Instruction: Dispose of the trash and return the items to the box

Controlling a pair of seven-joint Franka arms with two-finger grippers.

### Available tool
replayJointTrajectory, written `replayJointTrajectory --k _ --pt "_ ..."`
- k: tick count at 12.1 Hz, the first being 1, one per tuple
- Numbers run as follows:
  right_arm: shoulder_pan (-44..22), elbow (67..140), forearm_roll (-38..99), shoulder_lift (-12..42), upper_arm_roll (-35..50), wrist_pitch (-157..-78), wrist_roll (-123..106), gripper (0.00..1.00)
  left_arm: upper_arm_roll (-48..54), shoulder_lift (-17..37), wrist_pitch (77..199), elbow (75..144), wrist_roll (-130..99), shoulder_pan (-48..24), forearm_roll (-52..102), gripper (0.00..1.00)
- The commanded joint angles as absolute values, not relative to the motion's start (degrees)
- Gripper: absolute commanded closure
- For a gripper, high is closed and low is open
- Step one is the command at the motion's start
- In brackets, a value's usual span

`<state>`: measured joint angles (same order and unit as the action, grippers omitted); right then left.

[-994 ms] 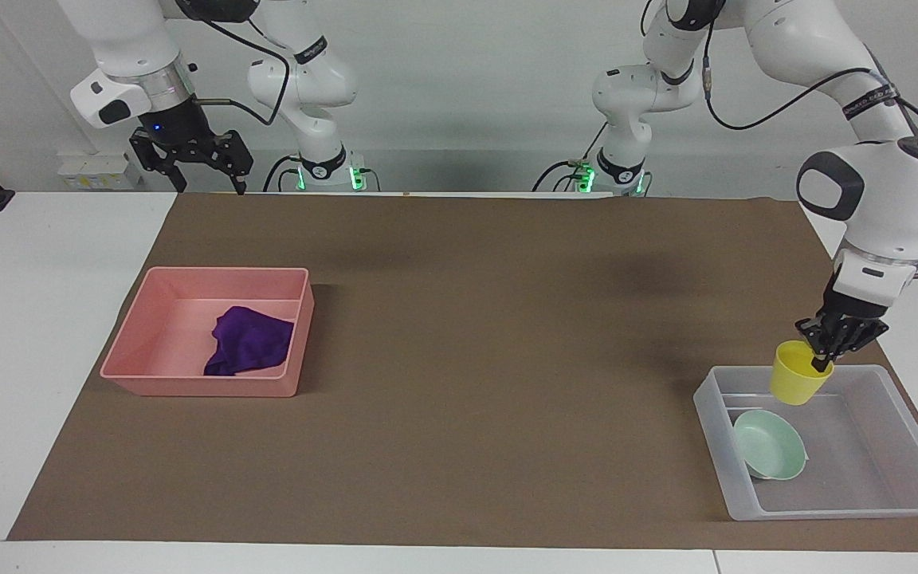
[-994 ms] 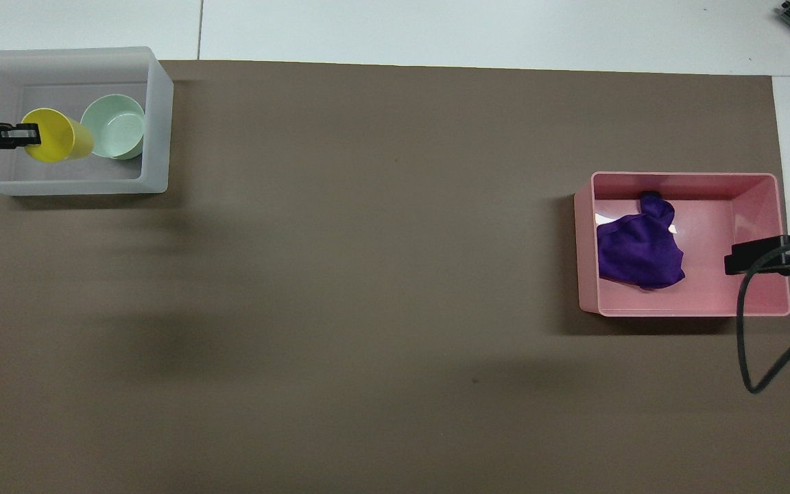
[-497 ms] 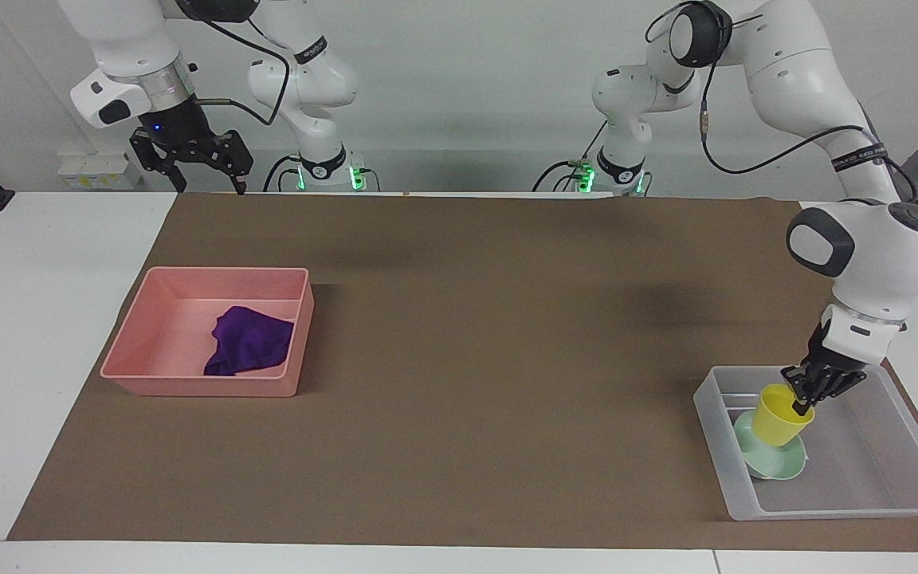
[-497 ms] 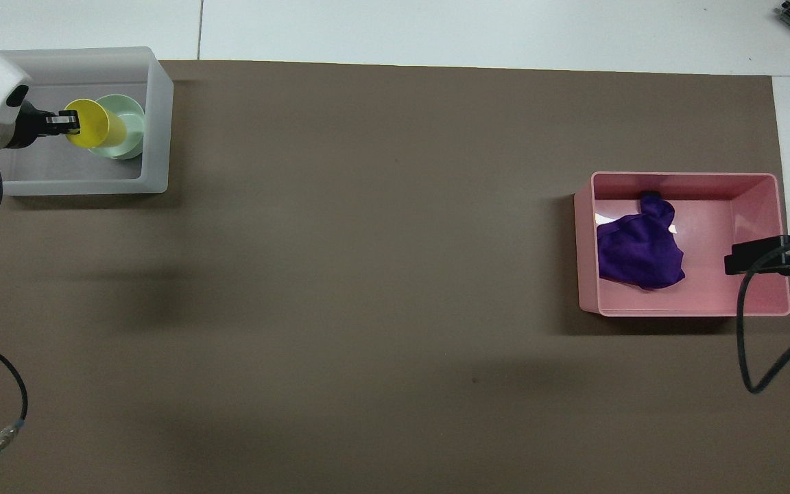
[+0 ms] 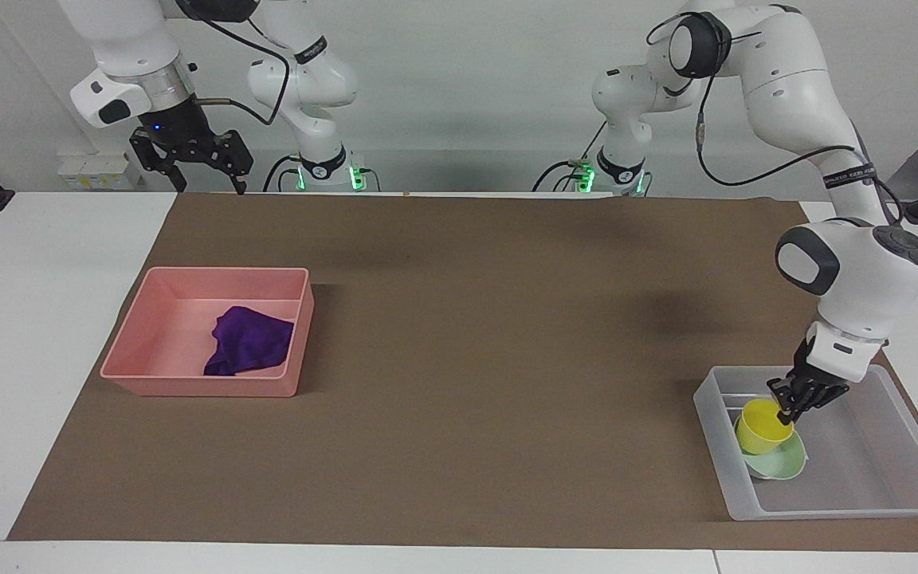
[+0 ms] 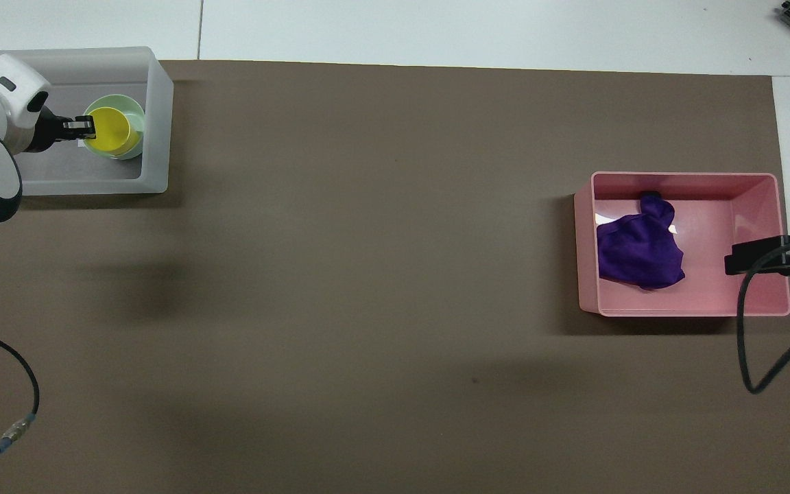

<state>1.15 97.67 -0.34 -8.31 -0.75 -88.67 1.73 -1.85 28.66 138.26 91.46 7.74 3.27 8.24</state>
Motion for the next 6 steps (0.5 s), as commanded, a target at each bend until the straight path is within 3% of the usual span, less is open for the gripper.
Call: replayJointTrajectory --k 1,2,6 --pt "1.7 99.1 0.8 -9.7 -0.5 -89.2 2.0 0.00 -2.2 28.0 137.2 91.1 9.5 2.9 8.9 0.15" --pt "1.7 99.1 0.8 -9.7 -0.5 -89.1 2.0 0.00 -2.1 27.4 136.9 91.2 9.9 2.8 8.8 0.00" --pt "1.7 99.1 0.9 -9.7 -0.5 -89.1 2.0 0.00 -2.2 18.2 126.7 92.2 11.9 -0.2 7.8 0.00"
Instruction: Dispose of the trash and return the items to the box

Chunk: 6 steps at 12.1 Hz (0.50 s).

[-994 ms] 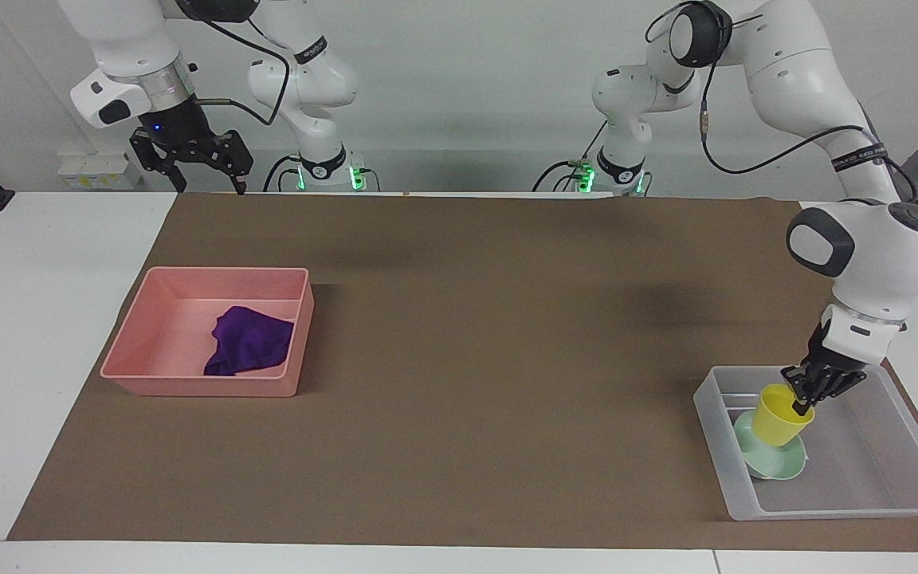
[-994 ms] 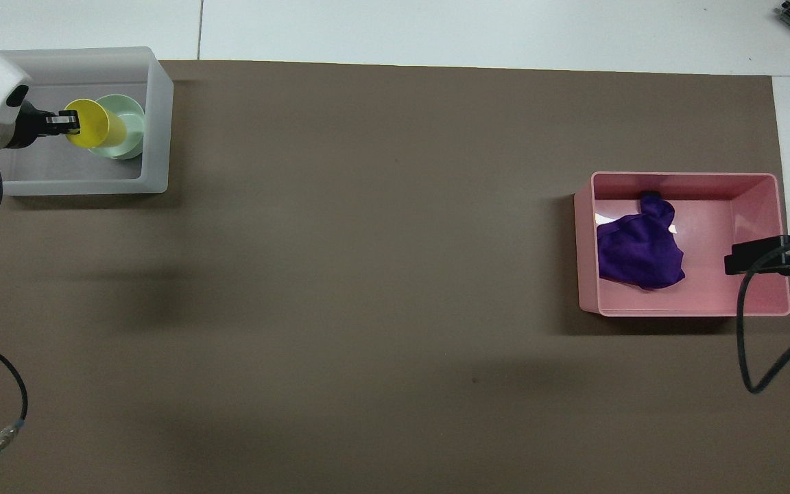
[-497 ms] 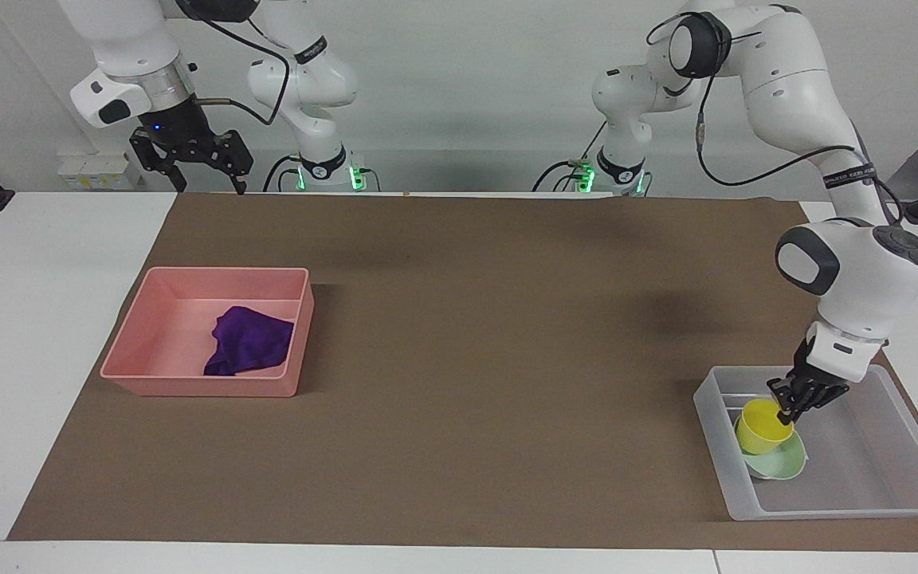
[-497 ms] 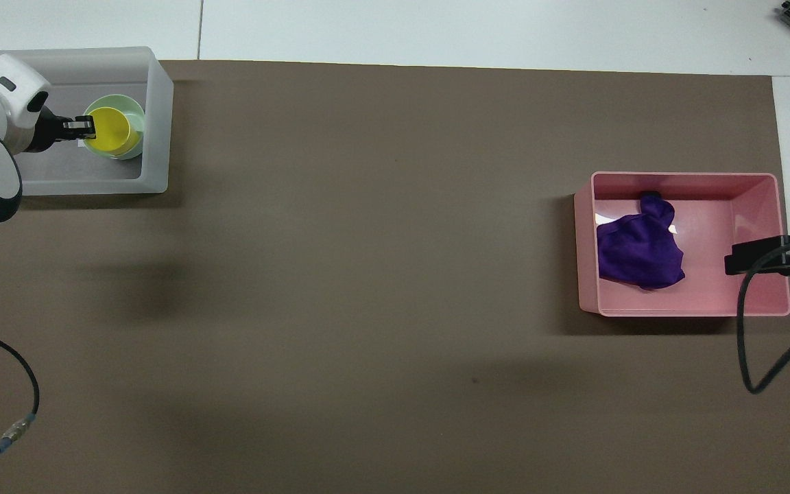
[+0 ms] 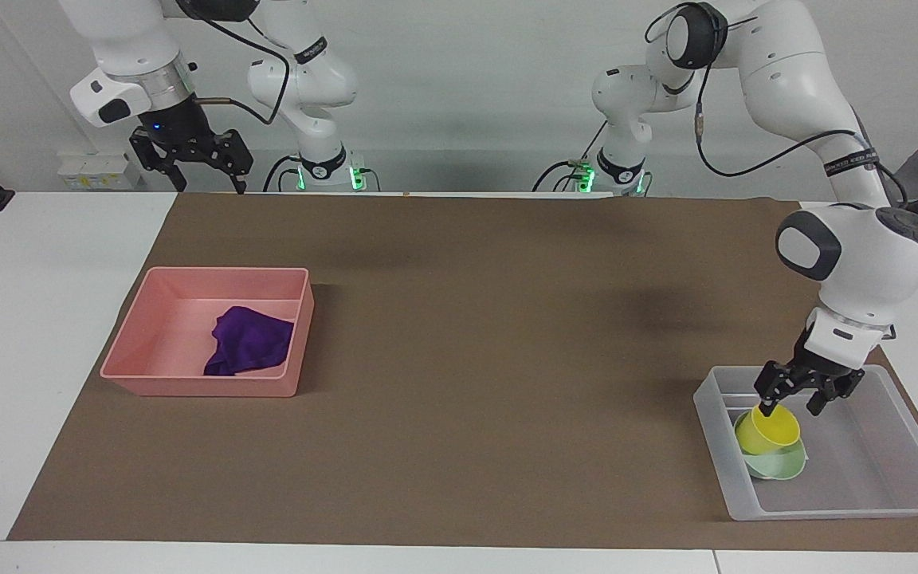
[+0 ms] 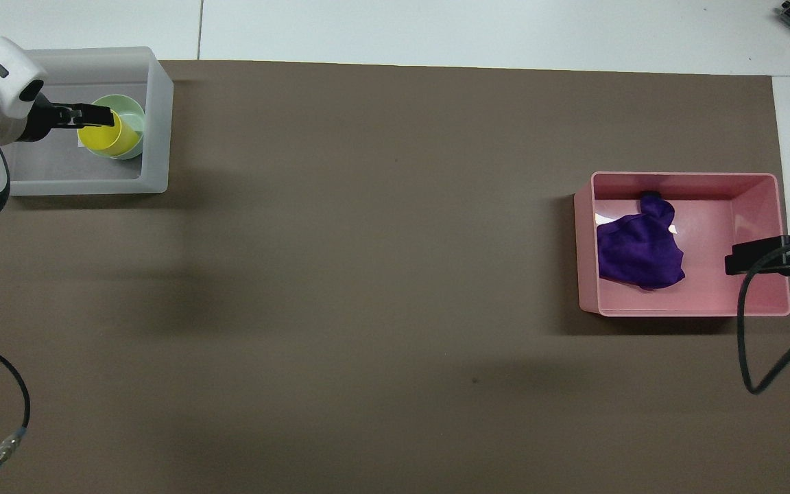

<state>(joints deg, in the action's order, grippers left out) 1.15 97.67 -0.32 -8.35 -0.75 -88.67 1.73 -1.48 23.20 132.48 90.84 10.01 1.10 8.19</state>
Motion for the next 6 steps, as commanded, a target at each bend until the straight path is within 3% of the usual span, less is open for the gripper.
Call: replayJointTrajectory --k 1,6 --pt "1.7 99.1 0.9 -9.7 -0.5 -89.1 2.1 0.00 -2.3 15.6 122.6 92.5 11.8 -1.4 6.0 0.00" --pt "1.8 98.7 0.9 -9.7 -0.5 -88.6 1.8 0.00 -2.3 3.4 111.6 96.7 11.9 -3.9 2.3 0.00"
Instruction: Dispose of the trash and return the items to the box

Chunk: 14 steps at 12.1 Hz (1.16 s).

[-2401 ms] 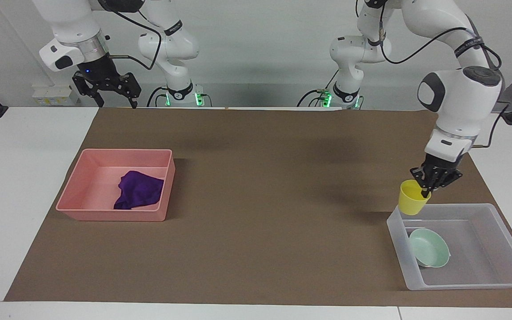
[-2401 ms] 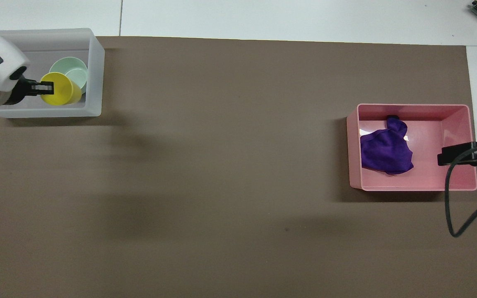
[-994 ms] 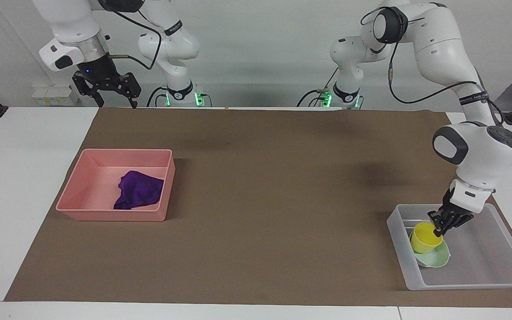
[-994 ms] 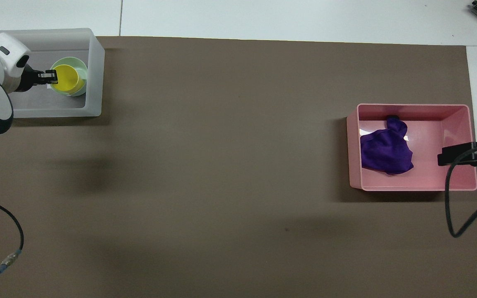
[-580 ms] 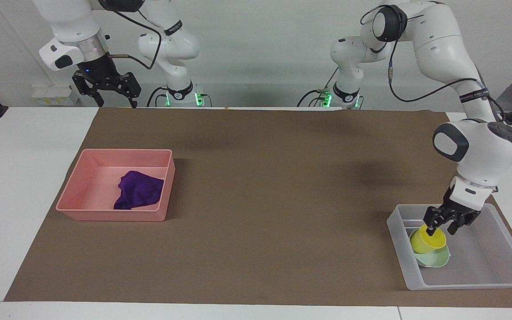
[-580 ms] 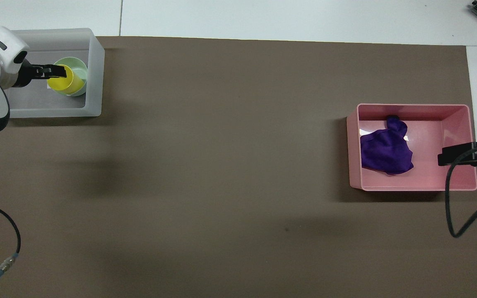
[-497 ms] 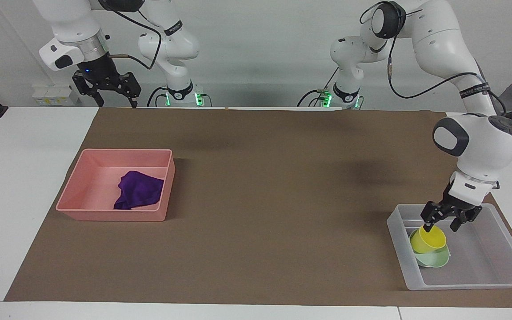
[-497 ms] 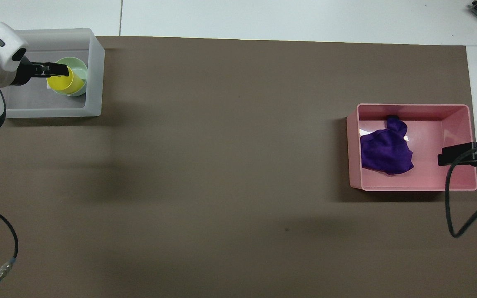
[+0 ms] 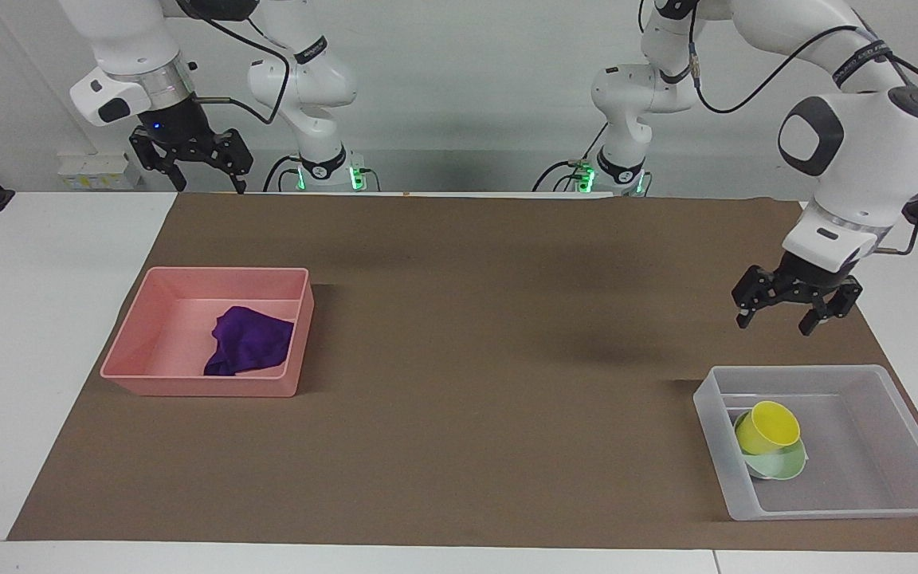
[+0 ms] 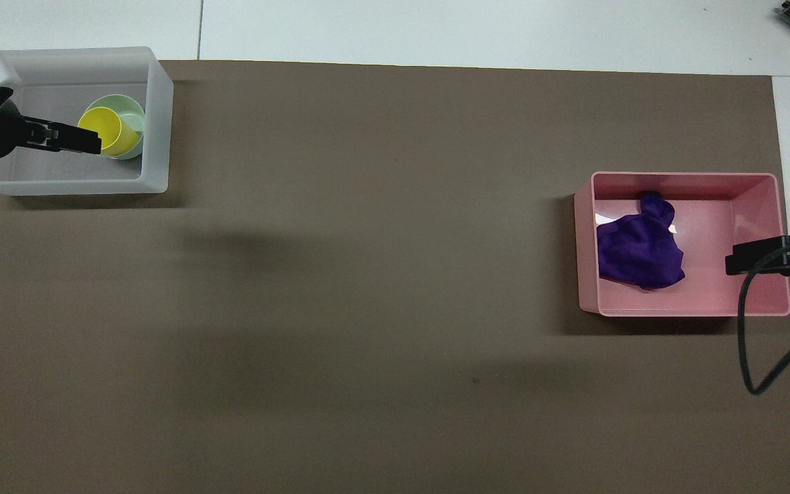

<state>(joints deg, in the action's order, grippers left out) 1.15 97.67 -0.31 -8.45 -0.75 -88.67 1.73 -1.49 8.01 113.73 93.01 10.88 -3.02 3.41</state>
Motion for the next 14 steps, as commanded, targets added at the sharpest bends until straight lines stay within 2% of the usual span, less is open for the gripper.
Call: replayJointTrajectory --k 1,4,6,9,14 --pt "1.8 98.7 0.9 -9.7 -0.6 -88.6 1.8 0.00 -1.9 2.8 109.5 95.5 12.0 -3.9 0.5 0.00" --pt "1.8 97.5 0.8 -9.1 -0.6 -88.1 1.7 0.00 -0.9 3.0 101.8 89.2 12.0 -4.0 -1.9 0.00" --pt "2.2 93.0 0.3 -6.4 -0.6 -86.0 1.8 0.00 -0.9 3.2 97.6 86.1 12.0 -4.0 -1.9 0.00" --pt "2.6 92.8 0.4 -5.4 -0.9 -86.4 1.9 0.00 -0.4 -0.8 96.4 90.9 11.8 -3.9 -1.3 0.00" --pt "2.5 93.3 0.7 -5.8 -0.9 -86.7 1.8 0.00 -0.3 -1.2 97.4 92.0 11.0 -4.0 -1.3 0.00"
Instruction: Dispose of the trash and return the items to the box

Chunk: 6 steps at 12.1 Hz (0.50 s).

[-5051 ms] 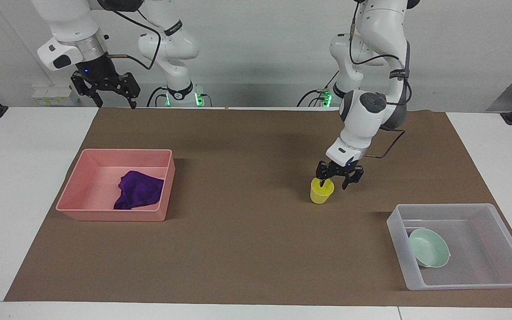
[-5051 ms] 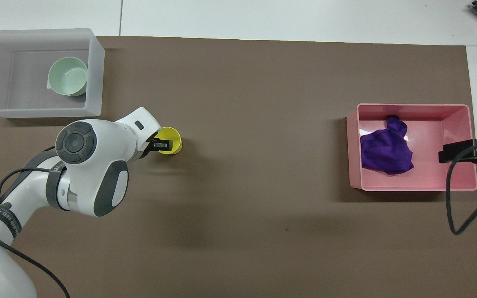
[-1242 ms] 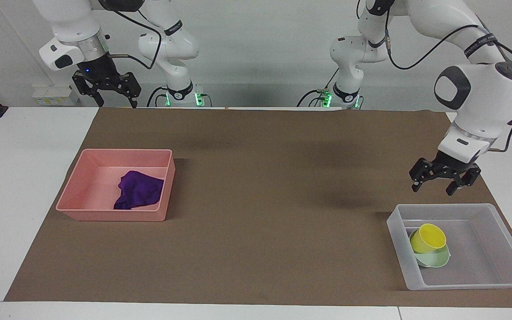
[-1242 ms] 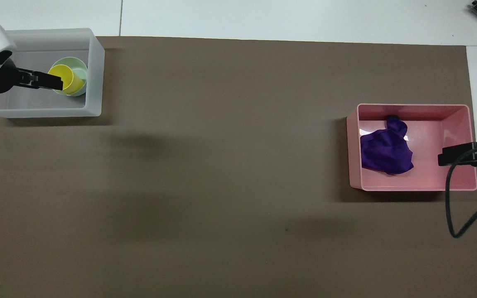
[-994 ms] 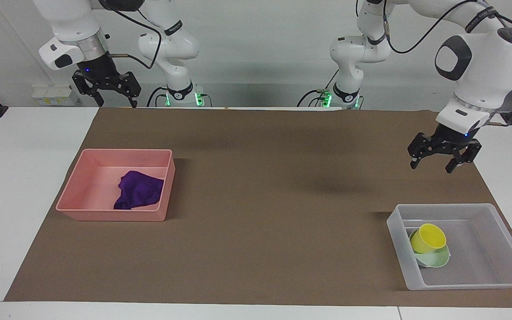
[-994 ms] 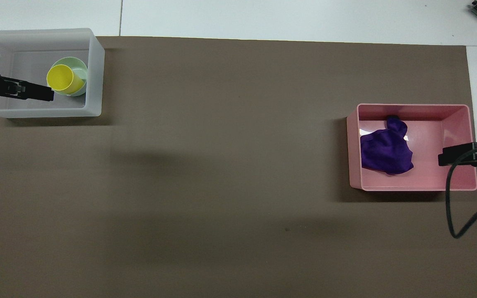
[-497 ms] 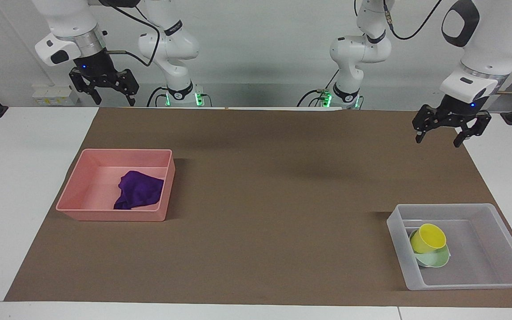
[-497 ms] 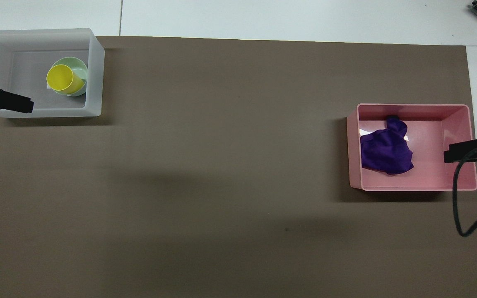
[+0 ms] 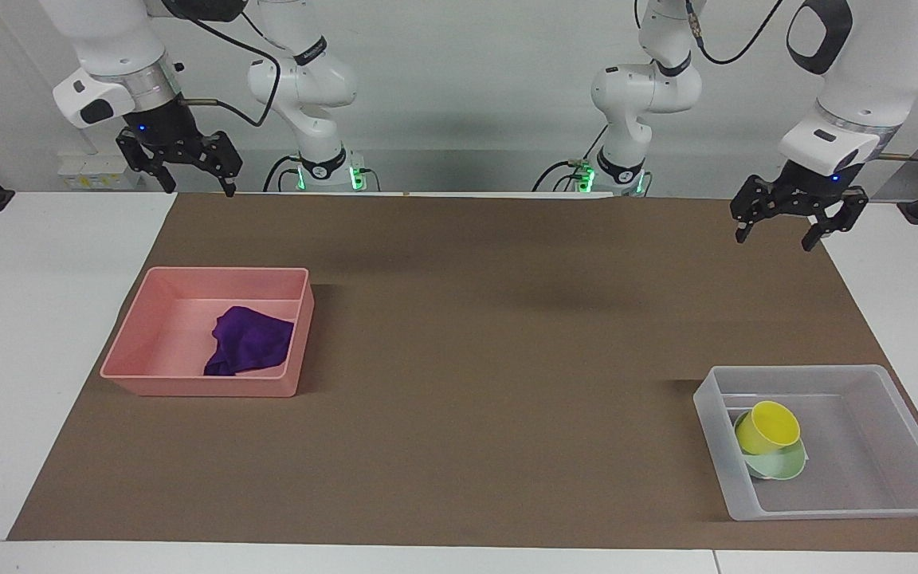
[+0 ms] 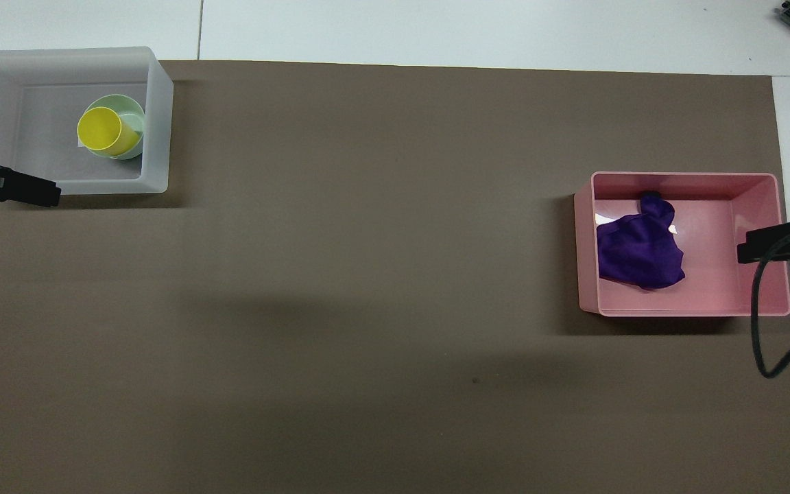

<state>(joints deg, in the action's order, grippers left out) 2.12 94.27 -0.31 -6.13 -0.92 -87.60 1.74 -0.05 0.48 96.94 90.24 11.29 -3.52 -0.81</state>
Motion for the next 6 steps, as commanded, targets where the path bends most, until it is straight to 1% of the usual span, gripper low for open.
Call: replayJointTrajectory --k 1,6 --pt "2.5 93.6 0.7 -6.0 -0.8 -86.7 1.9 0.00 -0.2 -1.1 97.4 92.0 10.9 -4.0 -1.3 0.00" --pt "2.5 93.7 0.6 -6.0 -0.9 -86.7 1.9 0.00 -0.2 -1.2 97.1 92.1 9.1 -4.0 -1.2 0.00"
